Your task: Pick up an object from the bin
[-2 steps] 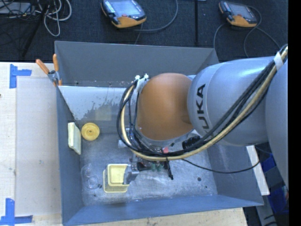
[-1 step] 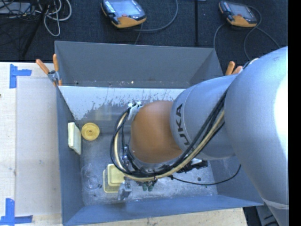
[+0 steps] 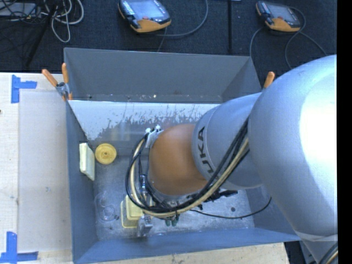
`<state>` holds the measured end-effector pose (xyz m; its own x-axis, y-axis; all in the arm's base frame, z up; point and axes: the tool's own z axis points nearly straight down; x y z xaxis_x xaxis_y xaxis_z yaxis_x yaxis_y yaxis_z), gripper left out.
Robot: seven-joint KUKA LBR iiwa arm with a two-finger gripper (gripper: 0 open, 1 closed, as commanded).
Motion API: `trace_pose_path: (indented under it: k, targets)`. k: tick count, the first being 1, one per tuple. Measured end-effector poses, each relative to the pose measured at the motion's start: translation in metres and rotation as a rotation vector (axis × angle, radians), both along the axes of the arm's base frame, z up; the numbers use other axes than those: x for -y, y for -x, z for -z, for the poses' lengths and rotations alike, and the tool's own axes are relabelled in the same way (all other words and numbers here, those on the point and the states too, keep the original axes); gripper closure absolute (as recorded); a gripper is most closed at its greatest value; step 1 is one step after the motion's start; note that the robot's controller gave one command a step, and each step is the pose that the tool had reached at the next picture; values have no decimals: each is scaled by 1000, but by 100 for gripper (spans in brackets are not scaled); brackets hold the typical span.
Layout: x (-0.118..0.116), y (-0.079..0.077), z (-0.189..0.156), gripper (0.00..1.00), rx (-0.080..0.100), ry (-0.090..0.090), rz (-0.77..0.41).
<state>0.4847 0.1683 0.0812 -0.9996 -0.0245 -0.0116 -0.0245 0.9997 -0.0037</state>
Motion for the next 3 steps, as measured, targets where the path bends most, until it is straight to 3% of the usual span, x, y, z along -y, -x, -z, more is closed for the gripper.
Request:
trace_pose_path:
  k: [1,2,3]
  targets:
    - [-24,12,-11,0,-11,-3,30]
    - [-43,4,-9,100,-11,1,-6]
    - [-43,3,-9,100,-9,-1,-6]
